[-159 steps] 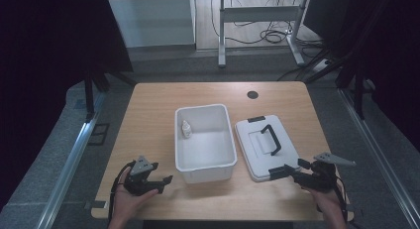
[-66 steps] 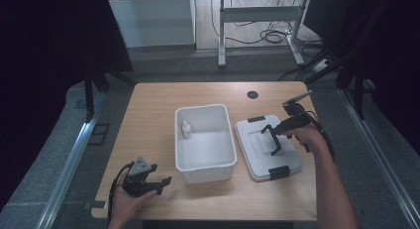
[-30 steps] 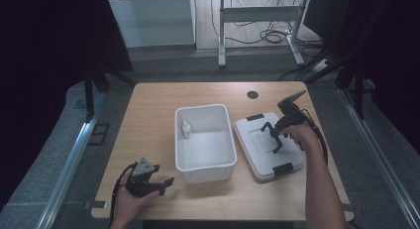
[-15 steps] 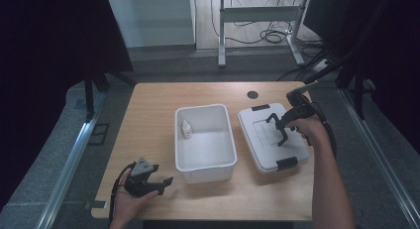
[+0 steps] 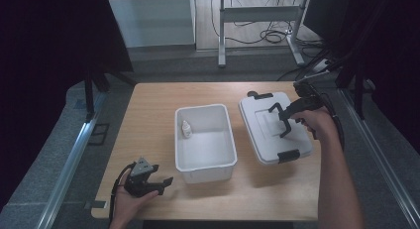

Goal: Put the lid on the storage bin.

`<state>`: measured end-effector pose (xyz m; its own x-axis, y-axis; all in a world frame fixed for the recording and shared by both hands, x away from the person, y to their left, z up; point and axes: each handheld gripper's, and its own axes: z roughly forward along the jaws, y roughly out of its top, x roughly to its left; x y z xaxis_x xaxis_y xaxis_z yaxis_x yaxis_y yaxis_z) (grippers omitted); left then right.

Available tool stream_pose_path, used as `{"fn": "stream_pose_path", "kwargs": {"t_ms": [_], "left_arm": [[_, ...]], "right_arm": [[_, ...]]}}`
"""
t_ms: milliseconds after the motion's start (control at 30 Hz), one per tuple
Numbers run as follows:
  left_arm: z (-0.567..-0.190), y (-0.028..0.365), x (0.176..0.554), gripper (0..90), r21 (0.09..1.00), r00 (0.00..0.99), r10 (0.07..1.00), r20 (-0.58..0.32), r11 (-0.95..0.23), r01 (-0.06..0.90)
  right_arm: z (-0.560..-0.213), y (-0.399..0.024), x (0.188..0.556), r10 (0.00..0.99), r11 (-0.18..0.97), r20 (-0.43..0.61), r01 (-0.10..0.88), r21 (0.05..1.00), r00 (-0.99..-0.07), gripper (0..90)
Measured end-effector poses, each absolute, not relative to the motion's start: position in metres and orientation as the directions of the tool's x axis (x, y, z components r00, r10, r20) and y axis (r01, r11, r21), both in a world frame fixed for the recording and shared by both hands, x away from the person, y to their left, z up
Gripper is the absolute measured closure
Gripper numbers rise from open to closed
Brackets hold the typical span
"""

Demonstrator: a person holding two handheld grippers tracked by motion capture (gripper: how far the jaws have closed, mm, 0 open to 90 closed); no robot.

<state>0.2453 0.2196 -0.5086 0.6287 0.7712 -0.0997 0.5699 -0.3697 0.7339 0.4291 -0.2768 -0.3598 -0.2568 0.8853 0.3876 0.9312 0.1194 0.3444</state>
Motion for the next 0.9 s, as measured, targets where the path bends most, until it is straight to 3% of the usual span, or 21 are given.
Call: {"fn": "stream_pose_path", "kwargs": {"t_ms": [900], "left_arm": [[-0.509,0.221,0.245,25.6,0.738,0.628,0.771,-0.107,-0.361,0.570]], "right_arm": [[-0.317,-0.252,0.425,0.850,0.116,0.438,0.915,0.387,-0.293,84.8]]}}
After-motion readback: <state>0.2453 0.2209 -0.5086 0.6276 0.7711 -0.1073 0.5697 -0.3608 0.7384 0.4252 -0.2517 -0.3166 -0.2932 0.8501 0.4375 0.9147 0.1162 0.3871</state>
